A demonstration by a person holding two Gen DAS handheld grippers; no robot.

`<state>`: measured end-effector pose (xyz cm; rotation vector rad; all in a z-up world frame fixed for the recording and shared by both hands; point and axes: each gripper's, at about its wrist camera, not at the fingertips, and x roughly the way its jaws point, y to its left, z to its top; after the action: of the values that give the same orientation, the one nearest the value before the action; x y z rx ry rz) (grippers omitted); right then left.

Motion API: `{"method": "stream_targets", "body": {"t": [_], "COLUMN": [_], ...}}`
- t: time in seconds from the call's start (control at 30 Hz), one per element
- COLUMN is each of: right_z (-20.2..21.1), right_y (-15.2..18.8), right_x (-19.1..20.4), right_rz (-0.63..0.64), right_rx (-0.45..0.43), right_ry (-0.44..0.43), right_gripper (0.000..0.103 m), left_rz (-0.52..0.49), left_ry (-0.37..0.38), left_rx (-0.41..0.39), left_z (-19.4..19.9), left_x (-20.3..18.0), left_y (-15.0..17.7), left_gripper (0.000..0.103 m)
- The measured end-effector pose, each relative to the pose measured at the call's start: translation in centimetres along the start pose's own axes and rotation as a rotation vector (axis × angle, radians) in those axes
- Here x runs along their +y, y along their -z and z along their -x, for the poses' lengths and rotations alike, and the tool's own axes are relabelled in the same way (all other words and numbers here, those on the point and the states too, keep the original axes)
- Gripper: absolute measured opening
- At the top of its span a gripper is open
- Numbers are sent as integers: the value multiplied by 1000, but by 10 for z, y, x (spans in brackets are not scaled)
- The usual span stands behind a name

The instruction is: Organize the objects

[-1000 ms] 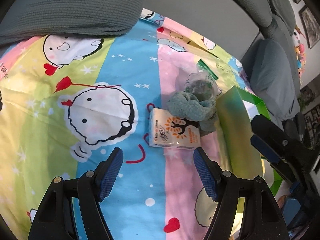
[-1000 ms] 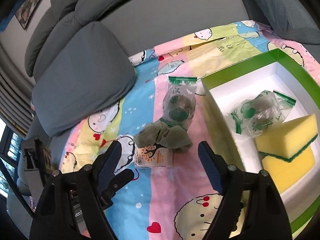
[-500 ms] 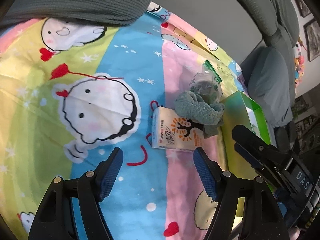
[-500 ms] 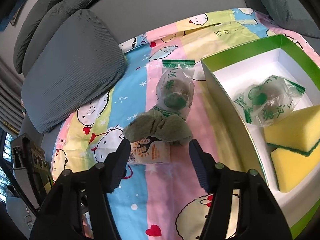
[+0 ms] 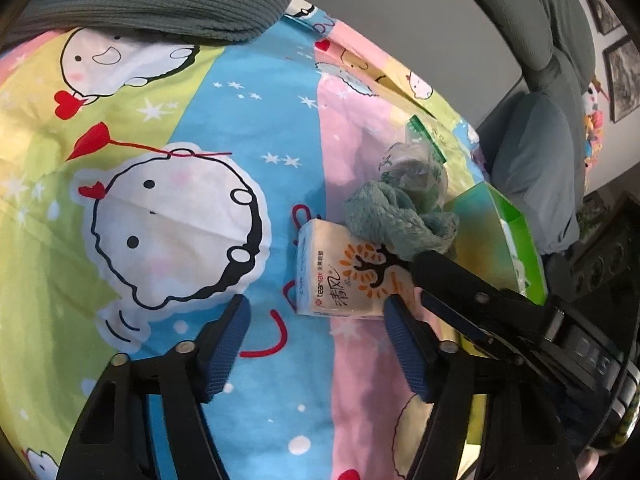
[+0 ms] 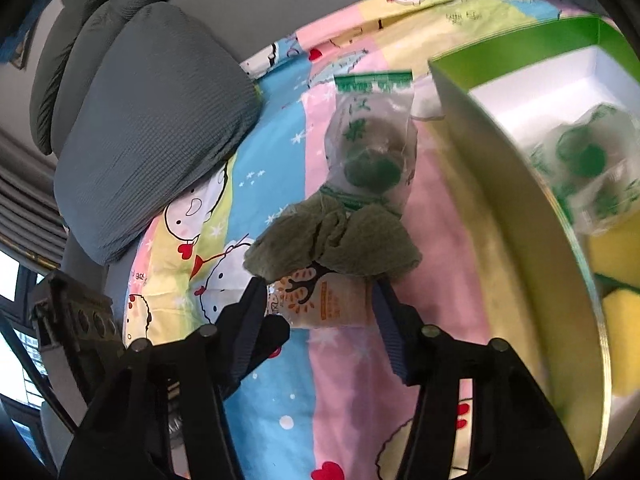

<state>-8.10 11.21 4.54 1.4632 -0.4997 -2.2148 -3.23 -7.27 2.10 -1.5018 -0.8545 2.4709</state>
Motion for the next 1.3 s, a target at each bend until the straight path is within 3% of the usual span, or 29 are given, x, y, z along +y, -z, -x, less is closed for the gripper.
{"method": "stream_targets", "body": {"t": [0.07,0.2,0.47,0.93,1.3], "right_z": [-8,-21,-21,39,75], "right_y": [-1,0,4,13,14], "right_x": [0,-1,1,23,23], "right_rz": [-10,-23,-10,70,91], "right_rx": [22,49,52,-60,-161], "right_ry": [-6,-8,-1,-42,-41], "right_gripper": [48,46,46,47,47], "left_rz": [-29,-59,-93,-182,-245], "left_ry": [15,21,5,34,95], "left_rx": [-5,8,9,-120,-191], "left_z": [0,-5,0,53,69], "left_x": [-4,-10,-21,-52,-82], "left_y": [1,2,5,16,24], "left_gripper": [65,52,51,51,51]}}
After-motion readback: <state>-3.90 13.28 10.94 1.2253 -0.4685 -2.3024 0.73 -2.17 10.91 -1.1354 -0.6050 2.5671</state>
